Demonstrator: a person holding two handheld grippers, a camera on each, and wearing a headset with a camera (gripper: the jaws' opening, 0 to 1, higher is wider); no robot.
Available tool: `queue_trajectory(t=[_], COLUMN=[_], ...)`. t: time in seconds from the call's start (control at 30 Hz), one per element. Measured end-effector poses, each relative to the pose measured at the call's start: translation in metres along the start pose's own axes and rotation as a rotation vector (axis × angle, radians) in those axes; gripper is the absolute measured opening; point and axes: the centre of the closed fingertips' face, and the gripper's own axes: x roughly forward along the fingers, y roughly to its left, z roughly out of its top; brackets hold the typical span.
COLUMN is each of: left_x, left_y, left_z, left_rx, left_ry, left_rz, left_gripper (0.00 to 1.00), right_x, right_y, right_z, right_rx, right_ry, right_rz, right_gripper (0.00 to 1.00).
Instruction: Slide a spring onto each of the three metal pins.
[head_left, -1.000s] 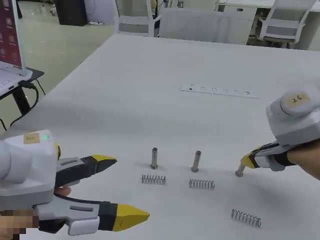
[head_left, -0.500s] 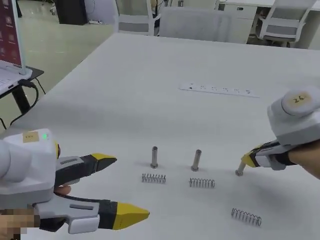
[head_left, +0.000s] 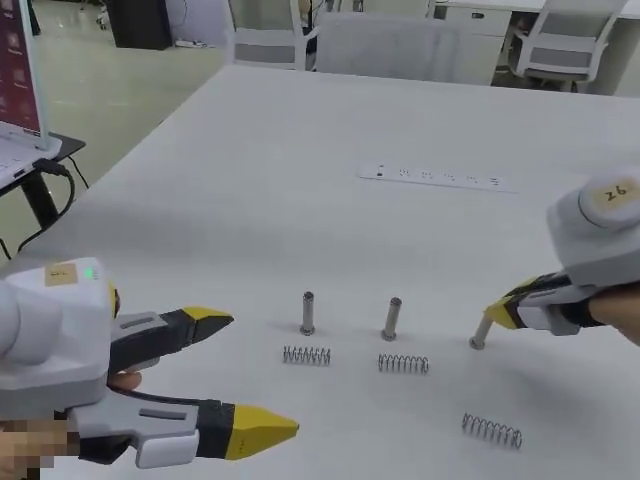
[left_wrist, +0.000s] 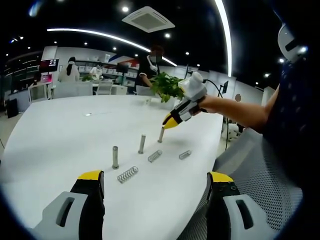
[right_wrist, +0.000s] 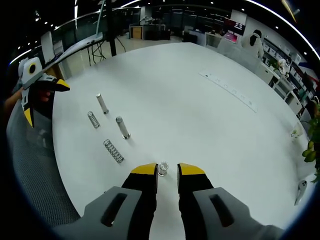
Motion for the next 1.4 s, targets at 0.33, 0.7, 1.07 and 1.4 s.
queue_trajectory(t=[0.33, 0.7, 1.07, 1.4], left_x=[0.0, 0.001, 0.002, 0.002], left_y=[-0.001, -0.003, -0.004, -0.005], left_z=[-0.001, -0.002, -0.004, -0.005], left_rx=[0.002, 0.003, 0.004, 0.004], left_ry=[0.008, 0.014, 0.026, 0.031], left_rz=[-0.005, -0.012, -0.017, -0.019], left_gripper=[0.81, 0.81, 0.81, 0.81], right_x=[-0.016, -0.029, -0.034, -0.028], right_y=[-0.005, 0.007, 0.031, 0.053], right_z=[-0.003, -0.023, -0.045, -0.063], right_rx=[-0.015, -0.02, -0.063, -0.104], right_ry=[-0.031, -0.021, 0.014, 0.069], right_rz=[-0.018, 0.022, 0.099, 0.175], right_gripper=[0.23, 0.26, 0.27, 0.26])
